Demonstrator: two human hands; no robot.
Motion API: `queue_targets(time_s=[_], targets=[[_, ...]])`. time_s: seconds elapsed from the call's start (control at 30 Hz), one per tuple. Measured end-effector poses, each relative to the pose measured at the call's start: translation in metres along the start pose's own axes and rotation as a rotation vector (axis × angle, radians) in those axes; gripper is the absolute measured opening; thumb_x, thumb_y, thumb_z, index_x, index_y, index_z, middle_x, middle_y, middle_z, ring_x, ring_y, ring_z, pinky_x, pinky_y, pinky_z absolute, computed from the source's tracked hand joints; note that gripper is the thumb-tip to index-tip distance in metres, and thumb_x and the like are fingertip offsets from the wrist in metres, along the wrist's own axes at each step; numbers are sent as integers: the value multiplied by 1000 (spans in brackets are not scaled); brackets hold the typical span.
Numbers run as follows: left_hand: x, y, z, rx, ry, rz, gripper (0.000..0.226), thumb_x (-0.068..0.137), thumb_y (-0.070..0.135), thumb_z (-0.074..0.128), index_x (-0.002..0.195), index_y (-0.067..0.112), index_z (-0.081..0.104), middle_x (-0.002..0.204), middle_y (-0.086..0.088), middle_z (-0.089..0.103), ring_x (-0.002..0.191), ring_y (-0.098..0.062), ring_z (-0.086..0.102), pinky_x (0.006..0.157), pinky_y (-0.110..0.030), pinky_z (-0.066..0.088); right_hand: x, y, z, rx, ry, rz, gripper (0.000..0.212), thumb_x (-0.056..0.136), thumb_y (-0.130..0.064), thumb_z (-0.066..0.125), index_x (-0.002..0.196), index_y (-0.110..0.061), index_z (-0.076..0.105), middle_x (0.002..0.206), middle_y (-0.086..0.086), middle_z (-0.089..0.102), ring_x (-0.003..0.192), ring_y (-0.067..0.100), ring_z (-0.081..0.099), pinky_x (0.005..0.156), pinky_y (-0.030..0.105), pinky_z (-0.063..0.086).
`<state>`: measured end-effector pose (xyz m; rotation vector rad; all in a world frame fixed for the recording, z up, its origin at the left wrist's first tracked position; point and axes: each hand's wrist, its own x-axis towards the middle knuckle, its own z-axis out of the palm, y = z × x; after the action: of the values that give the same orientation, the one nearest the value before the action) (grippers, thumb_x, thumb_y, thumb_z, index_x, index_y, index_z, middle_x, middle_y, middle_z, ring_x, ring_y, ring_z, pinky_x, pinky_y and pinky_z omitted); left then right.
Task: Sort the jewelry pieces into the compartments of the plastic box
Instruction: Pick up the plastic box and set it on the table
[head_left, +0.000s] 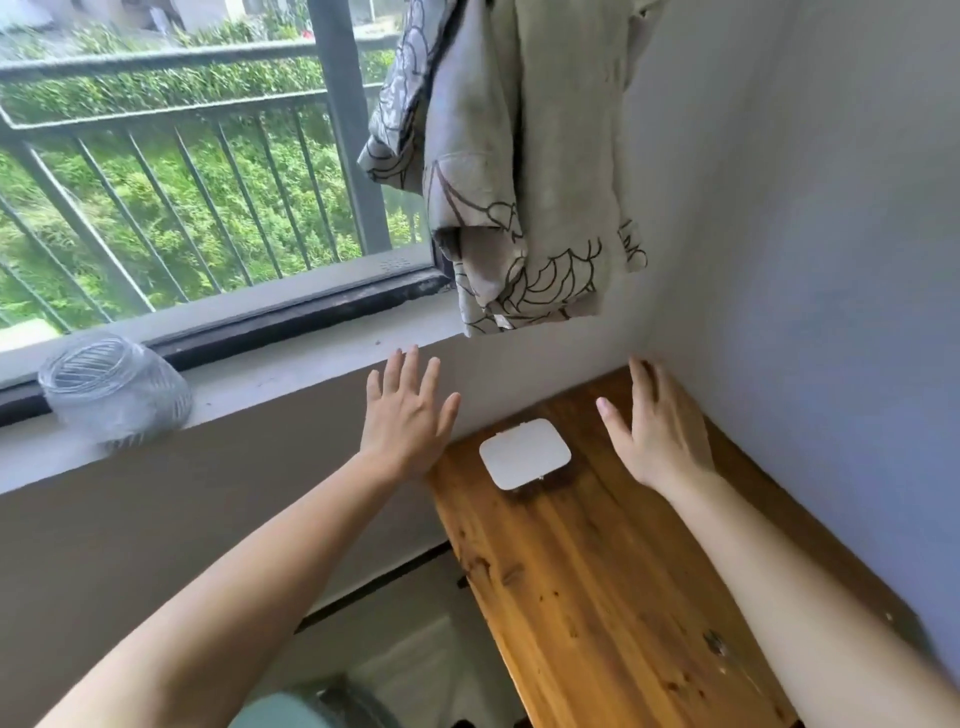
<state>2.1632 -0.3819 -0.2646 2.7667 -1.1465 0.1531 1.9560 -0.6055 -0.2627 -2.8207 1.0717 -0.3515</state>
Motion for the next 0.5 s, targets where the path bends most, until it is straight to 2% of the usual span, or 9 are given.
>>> queue_targets(time_s=[0.27, 0.5], targets=[[-6, 28, 7, -27, -30, 158, 68, 100, 57, 17, 155, 18, 25, 166, -14, 11, 153, -32, 2, 121, -52, 11, -24, 15, -4, 63, 40, 124, 74, 100, -60, 26, 157, -14, 24, 162, 20, 26, 146, 37, 31, 115, 50, 30], [2, 38, 65, -47, -157, 249, 67, 100, 58, 17, 155, 20, 26, 166, -13, 12, 153, -31, 3, 121, -50, 11, -53, 17, 51, 138, -36, 251, 72, 101, -56, 32, 157, -13, 23, 165, 19, 19, 147, 35, 29, 116, 49, 31]])
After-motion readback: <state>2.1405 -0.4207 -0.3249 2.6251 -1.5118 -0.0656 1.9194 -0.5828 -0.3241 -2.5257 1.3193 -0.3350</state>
